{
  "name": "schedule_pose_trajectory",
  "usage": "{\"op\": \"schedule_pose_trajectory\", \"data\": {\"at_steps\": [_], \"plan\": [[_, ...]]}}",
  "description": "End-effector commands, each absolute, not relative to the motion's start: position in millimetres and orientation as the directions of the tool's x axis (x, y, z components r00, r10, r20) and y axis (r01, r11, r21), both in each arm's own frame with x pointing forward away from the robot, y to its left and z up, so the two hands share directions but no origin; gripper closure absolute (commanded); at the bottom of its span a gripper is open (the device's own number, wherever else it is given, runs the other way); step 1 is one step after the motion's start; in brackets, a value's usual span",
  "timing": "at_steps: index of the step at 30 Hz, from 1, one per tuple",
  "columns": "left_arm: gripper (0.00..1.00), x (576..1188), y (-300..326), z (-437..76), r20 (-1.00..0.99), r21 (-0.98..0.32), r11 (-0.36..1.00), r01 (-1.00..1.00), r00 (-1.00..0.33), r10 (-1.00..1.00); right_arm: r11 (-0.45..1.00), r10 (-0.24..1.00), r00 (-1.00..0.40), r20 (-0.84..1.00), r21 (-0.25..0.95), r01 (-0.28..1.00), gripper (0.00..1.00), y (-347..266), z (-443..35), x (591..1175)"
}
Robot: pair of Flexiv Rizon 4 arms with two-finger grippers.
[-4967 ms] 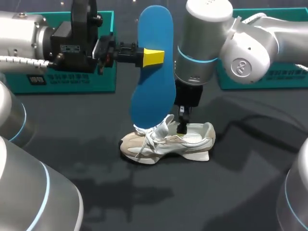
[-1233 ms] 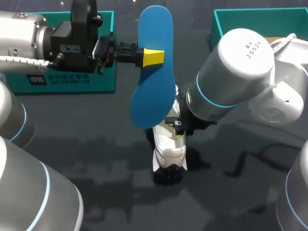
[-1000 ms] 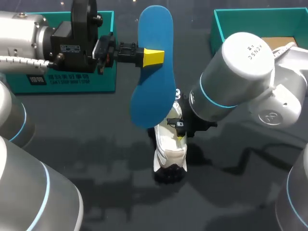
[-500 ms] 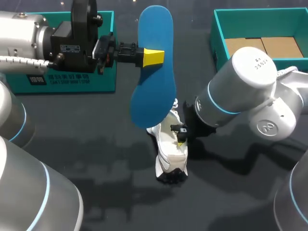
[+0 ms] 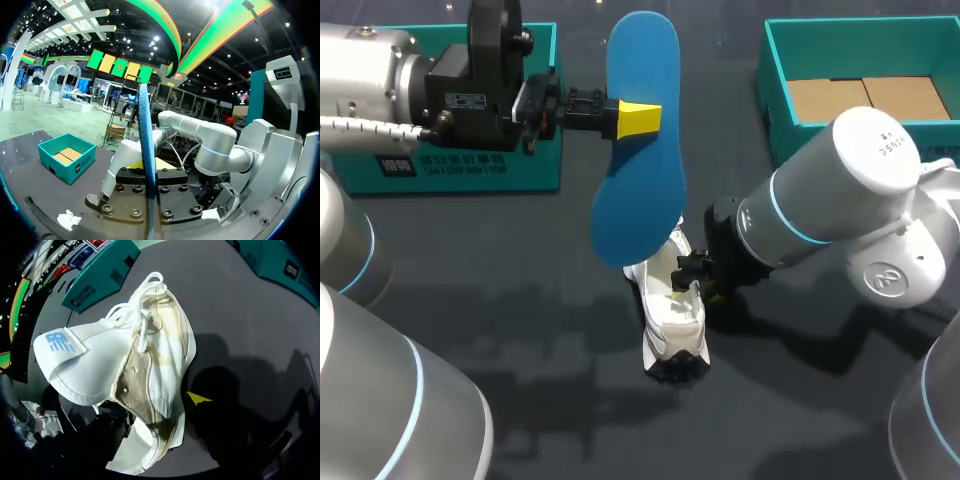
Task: Take the shoe out of the shoebox, open the shoe tongue, remove and reinsert the insole, then place the shoe into the shoebox
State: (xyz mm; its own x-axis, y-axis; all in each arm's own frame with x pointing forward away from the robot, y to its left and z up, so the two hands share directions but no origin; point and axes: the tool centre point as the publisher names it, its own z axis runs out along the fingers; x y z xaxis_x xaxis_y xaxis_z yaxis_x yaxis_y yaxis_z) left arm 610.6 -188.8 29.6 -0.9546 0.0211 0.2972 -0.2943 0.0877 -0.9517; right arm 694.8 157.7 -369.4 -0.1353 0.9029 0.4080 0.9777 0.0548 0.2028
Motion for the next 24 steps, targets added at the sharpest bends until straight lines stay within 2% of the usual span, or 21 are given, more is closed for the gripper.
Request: {"op": "schedule_pose_trajectory", "data": {"at_steps": [1, 16, 21, 23, 24], "plan": [[1.0, 610, -189, 29, 0.297, -0.952, 0.086, -0.294, -0.955, 0.021, 0.043, 0.873, -0.112, 0.475, 0.155, 0.987, 0.0, 130, -337, 692], [1.0, 610, -189, 29, 0.297, -0.952, 0.086, -0.294, -0.955, 0.021, 0.065, 0.855, -0.128, 0.503, 0.141, 0.988, 0.0, 126, -332, 694], [1.0, 610, -189, 29, 0.297, -0.952, 0.086, -0.294, -0.955, 0.021, 0.039, 0.859, -0.131, 0.495, 0.191, 0.981, 0.0, 117, -282, 696], [1.0, 610, -189, 29, 0.297, -0.952, 0.086, -0.294, -0.955, 0.021, -0.032, 0.836, -0.025, 0.549, 0.093, 0.995, 0.0, 112, -262, 701], [1.0, 610, -189, 29, 0.297, -0.952, 0.086, -0.294, -0.955, 0.021, -0.032, 0.836, -0.025, 0.549, 0.093, 0.995, 0.0, 112, -262, 701]]}}
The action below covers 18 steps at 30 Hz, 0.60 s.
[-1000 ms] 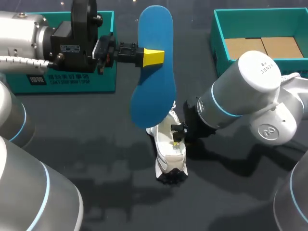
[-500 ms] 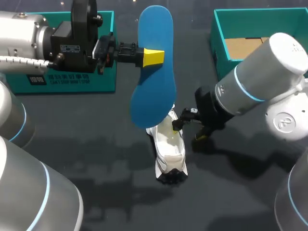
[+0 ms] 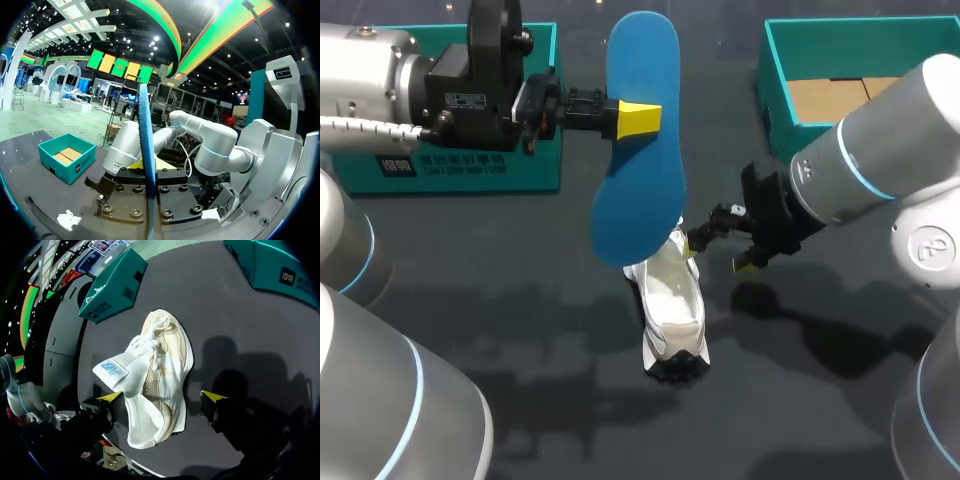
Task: Take the shoe out of the shoebox, open the shoe tongue, remove and reinsert the insole, then place the shoe into the shoebox
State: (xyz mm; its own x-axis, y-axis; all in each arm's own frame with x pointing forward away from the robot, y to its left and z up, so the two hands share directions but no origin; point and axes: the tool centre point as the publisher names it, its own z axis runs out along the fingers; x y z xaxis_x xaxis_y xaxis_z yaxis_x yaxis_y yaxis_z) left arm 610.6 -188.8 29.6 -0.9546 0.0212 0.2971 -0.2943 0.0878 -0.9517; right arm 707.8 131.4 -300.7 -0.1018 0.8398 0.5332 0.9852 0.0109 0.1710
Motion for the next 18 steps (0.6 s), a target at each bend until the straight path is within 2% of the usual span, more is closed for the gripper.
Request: {"op": "schedule_pose_trajectory", "data": {"at_steps": [1, 11, 15, 18], "plan": [[1.0, 610, -189, 29, 0.297, -0.952, 0.086, -0.294, -0.955, 0.021, -0.032, 0.836, -0.025, 0.549, 0.093, 0.995, 0.0, 112, -262, 701], [1.0, 610, -189, 29, 0.297, -0.952, 0.086, -0.294, -0.955, 0.021, -0.032, 0.836, -0.025, 0.549, 0.093, 0.995, 0.0, 112, -262, 701], [1.0, 610, -189, 29, 0.297, -0.952, 0.086, -0.294, -0.955, 0.021, -0.021, 0.768, -0.076, 0.636, 0.142, 0.99, 0.0, 107, -246, 707], [1.0, 612, -193, 28, 0.174, -0.983, 0.055, -0.174, -0.985, 0.001, -0.018, 0.71, -0.099, 0.697, 0.158, 0.987, 0.0, 103, -232, 709]]}}
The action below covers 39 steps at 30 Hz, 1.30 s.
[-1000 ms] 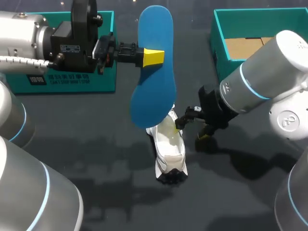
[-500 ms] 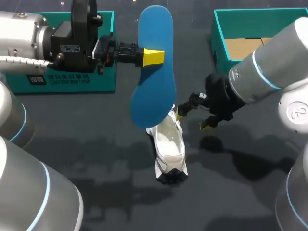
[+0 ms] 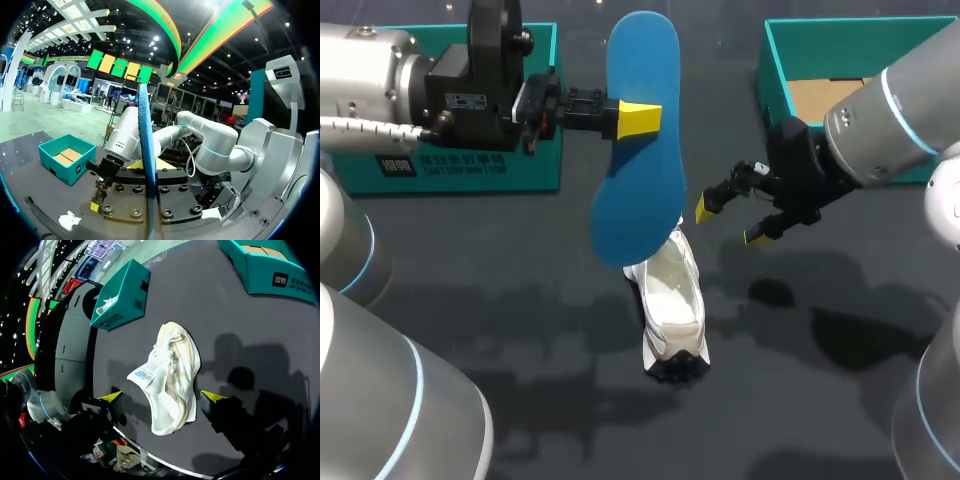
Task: Take the shoe out of the shoebox, open the shoe tongue, remove and reinsert the insole, then place the shoe into the shoebox
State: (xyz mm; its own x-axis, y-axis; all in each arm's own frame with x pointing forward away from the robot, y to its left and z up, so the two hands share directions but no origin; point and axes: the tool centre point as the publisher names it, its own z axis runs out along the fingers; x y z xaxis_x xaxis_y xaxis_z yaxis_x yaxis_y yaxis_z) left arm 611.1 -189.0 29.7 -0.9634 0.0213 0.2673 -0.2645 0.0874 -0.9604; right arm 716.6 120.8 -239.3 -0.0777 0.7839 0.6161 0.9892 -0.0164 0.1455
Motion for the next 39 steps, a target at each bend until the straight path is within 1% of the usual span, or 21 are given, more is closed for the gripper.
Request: {"op": "schedule_pose_trajectory", "data": {"at_steps": [1, 2, 3, 4, 6, 7, 15, 17, 19, 21, 22, 23, 25, 26, 28, 38, 39], "plan": [[1.0, 613, -193, 28, 0.136, -0.99, 0.03, -0.136, -0.991, 0.014, -0.017, 0.672, -0.106, 0.733, 0.158, 0.987, 0.0, 102, -228, 710], [1.0, 613, -193, 29, 0.104, -0.995, 0.015, -0.103, -0.995, 0.014, -0.028, 0.656, -0.101, 0.748, 0.158, 0.987, 0.0, 101, -226, 711], [1.0, 614, -193, 30, -0.034, -0.999, 0.006, 0.034, -0.999, -0.002, -0.014, 0.644, -0.116, 0.756, 0.163, 0.986, 0.0, 102, -221, 712], [1.0, 614, -193, 31, -0.169, -0.986, -0.01, 0.169, -0.986, 0.005, -0.025, 0.613, -0.094, 0.784, 0.139, 0.99, 0.0, 103, -218, 713], [1.0, 615, -190, 28, -0.411, -0.911, 0.018, 0.411, -0.912, 0.017, -0.03, 0.613, -0.088, 0.785, 0.135, 0.99, 0.0, 104, -217, 715], [1.0, 618, -188, 27, -0.422, -0.906, 0.034, 0.423, -0.906, 0.027, -0.03, 0.613, -0.088, 0.785, 0.135, 0.99, 0.0, 104, -217, 715], [1.0, 618, -188, 27, -0.422, -0.906, 0.034, 0.423, -0.906, 0.027, -0.03, 0.613, -0.088, 0.785, 0.135, 0.99, 0.0, 104, -217, 715], [1.0, 618, -191, 18, -0.532, -0.846, 0.023, 0.533, -0.846, 0.03, -0.046, 0.611, -0.062, 0.789, 0.113, 0.992, 0.0, 102, -215, 718], [1.0, 623, -194, 6, -0.635, -0.772, 0.017, 0.636, -0.772, 0.041, -0.063, 0.56, -0.048, 0.827, 0.1, 0.993, 0.0, 99, -209, 722], [1.0, 630, -196, -4, -0.709, -0.704, 0.01, 0.711, -0.703, 0.059, -0.064, 0.552, -0.049, 0.832, 0.1, 0.993, 0.0, 98, -203, 725], [1.0, 634, -196, -9, -0.741, -0.67, 0.001, 0.742, -0.67, 0.05, -0.067, 0.517, -0.055, 0.854, 0.104, 0.992, 0.0, 98, -200, 727], [1.0, 639, -197, -15, -0.77, -0.637, 0.004, 0.771, -0.636, 0.057, -0.066, 0.515, -0.051, 0.855, 0.099, 0.993, 0.0, 98, -197, 730], [1.0, 648, -194, -25, -0.829, -0.558, -0.12, 0.821, -0.558, 0.032, -0.061, 0.468, -0.063, 0.881, 0.104, 0.993, 0.0, 100, -190, 733], [1.0, 651, -190, -31, -0.872, -0.485, -0.167, 0.858, -0.488, 0.027, -0.059, 0.469, -0.063, 0.881, 0.102, 0.993, 0.0, 100, -187, 735], [1.0, 651, -190, -31, -0.872, -0.485, -0.167, 0.858, -0.488, 0.027, -0.073, 0.447, -0.055, 0.893, 0.098, 0.993, 0.0, 101, -181, 738], [1.0, 651, -190, -31, -0.872, -0.485, -0.167, 0.858, -0.488, 0.027, -0.073, 0.447, -0.055, 0.893, 0.098, 0.993, 0.0, 101, -181, 738], [1.0, 650, -191, -35, -0.894, -0.447, -0.156, 0.881, -0.446, 0.043, -0.073, 0.447, -0.055, 0.893, 0.098, 0.993, 0.0, 101, -181, 738]]}}
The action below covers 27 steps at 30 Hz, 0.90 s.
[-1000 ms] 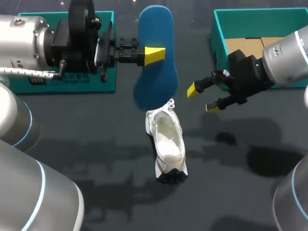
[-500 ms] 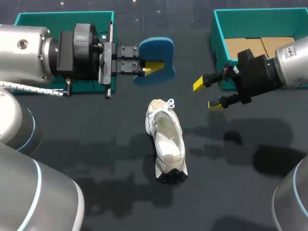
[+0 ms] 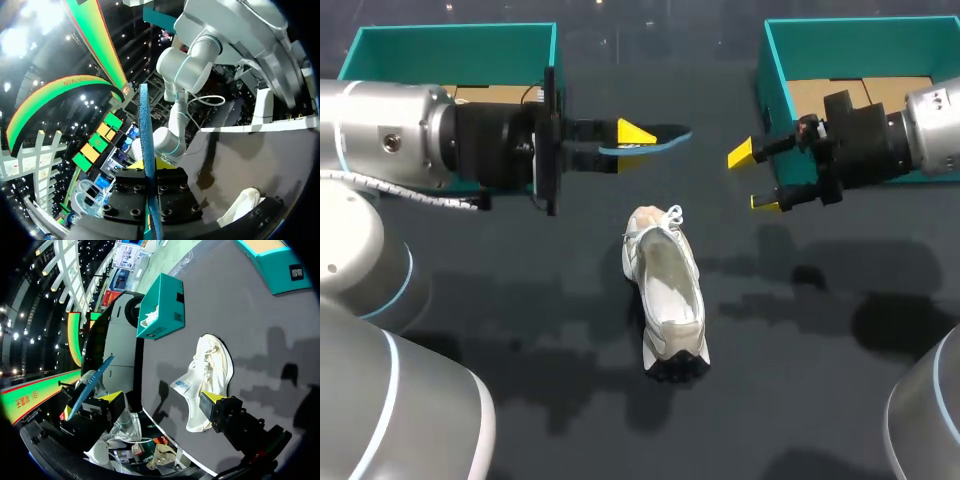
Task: Take the shoe out of the shoebox, open the shoe tongue, remove and reinsert the insole, then place the shoe into the shoebox
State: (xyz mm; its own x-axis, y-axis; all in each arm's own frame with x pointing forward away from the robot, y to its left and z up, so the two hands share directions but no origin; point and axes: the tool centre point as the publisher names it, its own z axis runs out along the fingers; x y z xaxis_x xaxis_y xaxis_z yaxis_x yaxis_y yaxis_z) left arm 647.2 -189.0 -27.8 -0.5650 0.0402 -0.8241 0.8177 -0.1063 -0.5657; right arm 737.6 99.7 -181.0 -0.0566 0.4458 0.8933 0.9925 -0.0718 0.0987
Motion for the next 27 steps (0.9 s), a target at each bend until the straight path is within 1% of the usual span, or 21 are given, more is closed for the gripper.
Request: {"op": "schedule_pose_trajectory", "data": {"at_steps": [1, 2, 4, 5, 6, 7, 8, 9, 10, 11, 23, 25, 27], "plan": [[1.0, 652, -192, -40, -0.91, -0.414, -0.149, 0.898, -0.411, 0.047, -0.085, 0.427, -0.057, 0.902, 0.103, 0.991, 0.0, 99, -180, 740], [1.0, 654, -192, -45, -0.941, -0.339, -0.121, 0.933, -0.334, 0.057, -0.105, 0.402, -0.048, 0.914, 0.098, 0.99, 0.0, 97, -176, 741], [1.0, 658, -194, -57, -0.962, -0.267, -0.107, 0.958, -0.258, 0.086, -0.144, 0.362, -0.024, 0.932, 0.081, 0.986, 0.0, 95, -168, 744], [1.0, 661, -196, -64, -0.976, -0.2, -0.079, 0.977, -0.19, 0.109, -0.149, 0.327, -0.025, 0.945, 0.078, 0.986, 0.0, 94, -164, 745], [1.0, 664, -198, -71, -0.978, -0.171, -0.066, 0.983, -0.162, 0.129, -0.154, 0.325, -0.021, 0.945, 0.075, 0.985, 0.0, 93, -161, 747], [1.0, 666, -199, -75, -0.981, -0.165, -0.073, 0.984, -0.156, 0.116, -0.157, 0.304, -0.016, 0.952, 0.067, 0.985, 0.0, 94, -158, 748], [1.0, 668, -200, -79, -0.984, -0.126, -0.054, 0.991, -0.118, 0.133, -0.16, 0.273, -0.013, 0.962, 0.059, 0.985, 0.0, 95, -156, 750], [1.0, 670, -202, -84, -0.988, -0.085, -0.052, 0.995, -0.077, 0.132, -0.162, 0.265, -0.011, 0.964, 0.056, 0.985, 0.0, 95, -154, 752], [1.0, 674, -203, -88, -0.991, -0.078, -0.06, 0.995, -0.071, 0.109, -0.156, 0.27, -0.004, 0.963, 0.048, 0.987, 0.0, 98, -151, 755], [1.0, 678, -203, -91, -0.992, -0.049, -0.039, 0.998, -0.044, 0.116, -0.156, 0.27, -0.004, 0.963, 0.048, 0.987, 0.0, 98, -151, 755], [1.0, 678, -203, -91, -0.992, -0.049, -0.039, 0.998, -0.044, 0.116, -0.156, 0.27, -0.004, 0.963, 0.048, 0.987, 0.0, 98, -151, 755], [1.0, 683, -208, -98, -0.993, -0.028, -0.044, 0.999, -0.022, 0.117, -0.162, 0.283, 0.01, 0.959, 0.038, 0.986, 0.0, 101, -150, 758], [1.0, 690, -212, -104, -0.994, -0.063, -0.052, 0.997, -0.058, 0.093, -0.162, 0.277, -0.001, 0.961, 0.048, 0.986, 0.0, 108, -146, 762]]}}
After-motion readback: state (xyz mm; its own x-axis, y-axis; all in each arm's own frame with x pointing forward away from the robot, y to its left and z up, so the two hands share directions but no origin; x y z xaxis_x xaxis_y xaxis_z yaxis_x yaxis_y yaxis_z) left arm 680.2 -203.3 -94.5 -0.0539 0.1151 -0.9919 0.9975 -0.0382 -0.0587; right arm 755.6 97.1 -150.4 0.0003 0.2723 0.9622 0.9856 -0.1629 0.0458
